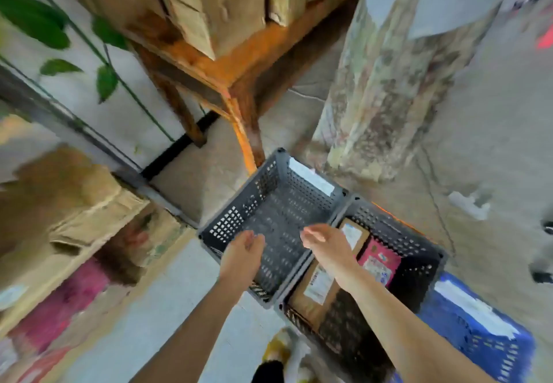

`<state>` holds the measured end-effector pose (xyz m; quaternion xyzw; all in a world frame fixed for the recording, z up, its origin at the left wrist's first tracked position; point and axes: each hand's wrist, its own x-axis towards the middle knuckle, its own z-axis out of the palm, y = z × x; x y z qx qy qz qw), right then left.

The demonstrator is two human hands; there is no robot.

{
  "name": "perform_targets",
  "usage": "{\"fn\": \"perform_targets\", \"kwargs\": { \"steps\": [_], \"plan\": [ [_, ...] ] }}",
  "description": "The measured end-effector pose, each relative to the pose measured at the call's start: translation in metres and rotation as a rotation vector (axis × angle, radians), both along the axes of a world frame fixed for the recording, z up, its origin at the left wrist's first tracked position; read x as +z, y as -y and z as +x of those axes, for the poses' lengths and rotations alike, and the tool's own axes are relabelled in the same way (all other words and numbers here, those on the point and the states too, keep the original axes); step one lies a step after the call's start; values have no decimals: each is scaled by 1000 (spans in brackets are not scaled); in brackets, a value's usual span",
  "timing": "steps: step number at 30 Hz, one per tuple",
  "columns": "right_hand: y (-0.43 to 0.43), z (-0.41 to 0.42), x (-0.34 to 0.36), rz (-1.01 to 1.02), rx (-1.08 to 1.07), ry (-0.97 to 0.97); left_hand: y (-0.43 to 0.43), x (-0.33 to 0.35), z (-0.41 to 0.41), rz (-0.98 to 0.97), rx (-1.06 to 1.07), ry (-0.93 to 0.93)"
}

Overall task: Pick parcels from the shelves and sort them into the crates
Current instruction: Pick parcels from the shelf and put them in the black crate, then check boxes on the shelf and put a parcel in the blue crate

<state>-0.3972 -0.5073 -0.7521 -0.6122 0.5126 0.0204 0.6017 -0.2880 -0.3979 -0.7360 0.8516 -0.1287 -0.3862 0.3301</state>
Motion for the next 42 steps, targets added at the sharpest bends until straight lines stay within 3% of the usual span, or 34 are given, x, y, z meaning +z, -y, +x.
{"fn": "perform_targets", "kwargs": {
  "steps": [6, 14, 20, 30, 42],
  "plan": [
    [-76, 80, 154, -153, 355, 302, -104, 147, 31, -195, 294, 158],
    [-218, 158, 299, -251, 660, 619, -274, 288, 70, -379, 685, 472],
    [-326, 203, 374, -265, 776, 825, -394, 358, 92, -442, 761, 688],
    [-440, 265, 435, -368, 742, 967, -526, 424, 154, -486, 763, 901],
    [-466, 370, 560, -525, 503, 1190, -568, 513, 261, -592, 896, 1114]
  ]
}}
